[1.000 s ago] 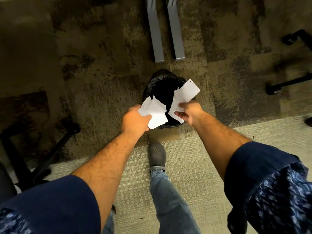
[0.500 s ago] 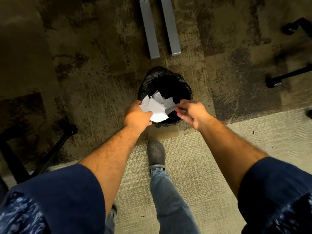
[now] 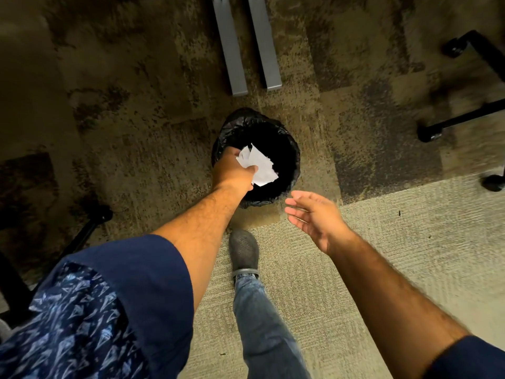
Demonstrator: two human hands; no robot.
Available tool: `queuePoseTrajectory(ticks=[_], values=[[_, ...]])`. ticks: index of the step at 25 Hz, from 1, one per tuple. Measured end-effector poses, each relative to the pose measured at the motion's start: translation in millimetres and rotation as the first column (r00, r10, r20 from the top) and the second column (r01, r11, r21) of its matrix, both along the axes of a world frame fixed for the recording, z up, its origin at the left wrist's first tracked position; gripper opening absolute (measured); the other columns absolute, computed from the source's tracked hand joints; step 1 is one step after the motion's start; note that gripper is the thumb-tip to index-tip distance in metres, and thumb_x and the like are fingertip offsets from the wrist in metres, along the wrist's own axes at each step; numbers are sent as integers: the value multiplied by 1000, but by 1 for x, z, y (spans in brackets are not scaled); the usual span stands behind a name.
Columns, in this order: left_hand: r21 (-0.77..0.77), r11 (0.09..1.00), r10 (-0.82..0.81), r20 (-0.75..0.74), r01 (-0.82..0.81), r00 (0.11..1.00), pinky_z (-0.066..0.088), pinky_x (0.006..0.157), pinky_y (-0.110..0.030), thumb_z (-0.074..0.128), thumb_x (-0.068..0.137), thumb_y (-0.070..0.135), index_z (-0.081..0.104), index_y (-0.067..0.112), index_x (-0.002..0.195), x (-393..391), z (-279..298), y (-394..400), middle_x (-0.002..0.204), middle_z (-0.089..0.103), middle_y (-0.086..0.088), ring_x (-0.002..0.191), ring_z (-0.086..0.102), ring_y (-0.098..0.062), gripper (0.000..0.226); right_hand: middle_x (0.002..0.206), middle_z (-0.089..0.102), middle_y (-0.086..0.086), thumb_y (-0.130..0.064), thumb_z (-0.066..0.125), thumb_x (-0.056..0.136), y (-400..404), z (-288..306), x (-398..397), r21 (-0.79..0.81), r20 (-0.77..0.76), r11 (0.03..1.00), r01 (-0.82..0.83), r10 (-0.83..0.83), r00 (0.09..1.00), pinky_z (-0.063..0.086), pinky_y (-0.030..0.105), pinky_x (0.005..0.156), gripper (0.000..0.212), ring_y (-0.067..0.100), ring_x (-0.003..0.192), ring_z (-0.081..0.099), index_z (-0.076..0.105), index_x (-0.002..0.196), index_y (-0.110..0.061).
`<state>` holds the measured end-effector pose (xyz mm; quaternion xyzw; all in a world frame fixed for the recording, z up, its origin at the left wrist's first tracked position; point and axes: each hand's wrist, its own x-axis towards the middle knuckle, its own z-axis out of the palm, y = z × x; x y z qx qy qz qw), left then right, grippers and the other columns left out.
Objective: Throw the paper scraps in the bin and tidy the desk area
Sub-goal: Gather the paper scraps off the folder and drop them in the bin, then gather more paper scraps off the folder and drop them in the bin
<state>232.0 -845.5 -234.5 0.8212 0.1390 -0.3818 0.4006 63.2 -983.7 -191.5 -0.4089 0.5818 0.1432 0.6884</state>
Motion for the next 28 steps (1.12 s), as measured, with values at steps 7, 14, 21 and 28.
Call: queuePoseTrajectory(ticks=[7, 14, 21, 28], values=[[58, 981, -182, -41, 184, 982, 56, 96, -34, 85, 83, 33, 45, 17, 149, 2, -8, 10, 139, 65, -7, 124, 65, -30, 78, 111, 81, 7, -18, 63, 105, 3, 10, 32, -26, 43, 999, -36, 37, 998, 61, 33, 87, 12, 19, 99, 77, 71, 113, -15], [87, 982, -166, -6, 165, 986, 51, 105, -33, 82, 87, 36, 54, 15, 145, -4, 11, 95, 144, 61, -7, 129, 61, -27, 68, 113, 78, 8, -20, 60, 106, 49, 25, 69, -46, 62, 987, -157, 159, 985, 58, 36, 94, 10, 21, 101, 75, 69, 109, -18], [134, 991, 0, 194, -27, 981, 51, 103, -34, 81, 86, 39, 64, 22, 137, -16, 62, 222, 137, 65, -2, 123, 63, -21, 56, 107, 79, 5, -21, 60, 106, 159, 43, 108, -48, 130, 941, -335, 338, 932, 57, 35, 92, 12, 16, 92, 75, 70, 112, -18], [123, 968, 154, 404, -221, 902, 47, 106, -32, 81, 88, 33, 65, 23, 132, -42, 124, 363, 138, 58, 4, 126, 58, -16, 48, 103, 80, 7, -14, 69, 99, 306, 83, 129, -152, 251, 802, -577, 596, 763, 55, 27, 74, 9, 14, 83, 74, 72, 107, -18]])
